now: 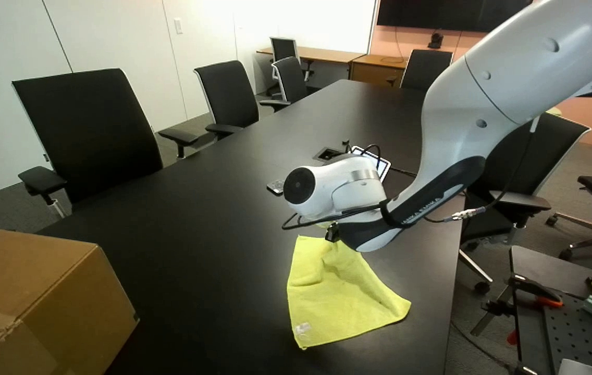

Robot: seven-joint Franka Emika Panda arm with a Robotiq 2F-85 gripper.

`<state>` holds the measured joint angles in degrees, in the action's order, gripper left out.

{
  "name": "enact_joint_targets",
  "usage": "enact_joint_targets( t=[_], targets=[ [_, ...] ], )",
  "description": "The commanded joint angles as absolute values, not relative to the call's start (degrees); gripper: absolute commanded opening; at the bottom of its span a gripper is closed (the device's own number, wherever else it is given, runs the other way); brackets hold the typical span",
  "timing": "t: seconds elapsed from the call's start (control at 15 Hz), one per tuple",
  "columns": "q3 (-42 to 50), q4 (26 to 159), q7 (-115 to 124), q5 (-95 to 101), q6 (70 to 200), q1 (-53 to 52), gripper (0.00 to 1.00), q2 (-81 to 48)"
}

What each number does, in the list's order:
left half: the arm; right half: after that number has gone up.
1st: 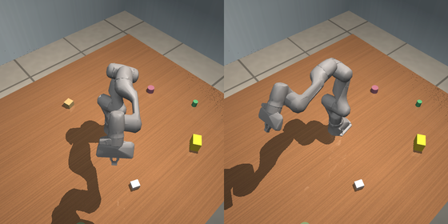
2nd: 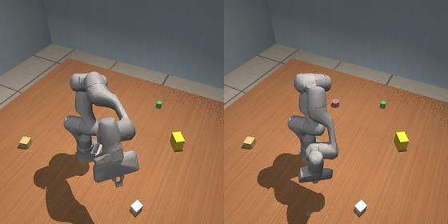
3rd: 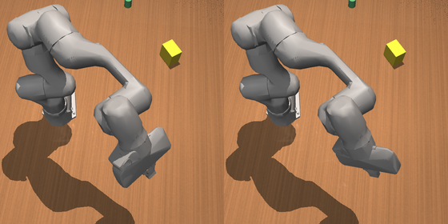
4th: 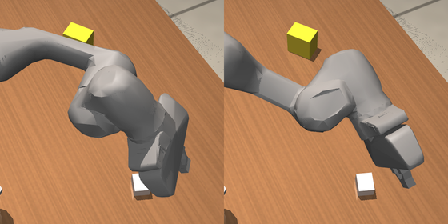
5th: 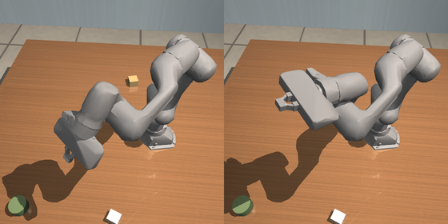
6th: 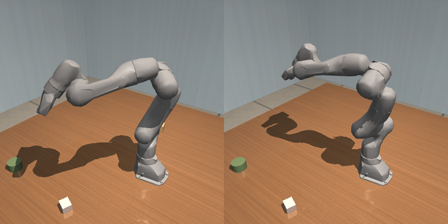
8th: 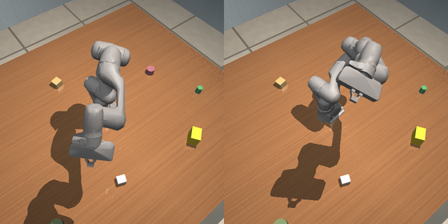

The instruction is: Fold the cloth

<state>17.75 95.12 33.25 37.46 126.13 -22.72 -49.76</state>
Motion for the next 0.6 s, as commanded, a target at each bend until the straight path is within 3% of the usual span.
enact_joint_targets(
  t=[0.0, 0.13, 0.2, 0.27, 0.4, 0.47, 0.53],
  targets=[
    [18.7, 89.6, 41.0, 46.1, 121.2, -25.9, 0.08, -53.8],
    [18.0, 88.9, 46.4, 52.1, 121.0, -26.8, 0.09, -54.8],
    [15.9, 89.5, 47.5, 53.7, 124.4, -25.1, 0.19, -54.4],
    [13.6, 89.9, 48.3, 53.9, 126.5, -23.4, 0.10, -53.8],
    [9.1, 91.7, 46.2, 51.5, 131.7, -19.6, 0.08, -51.9],
    [7.5, 92.1, 44.4, 50.6, 133.8, -18.2, 0.01, -51.7],
    [6.4, 92.8, 43.4, 50.4, 136.7, -16.8, 0.03, -51.5]
  ],
)
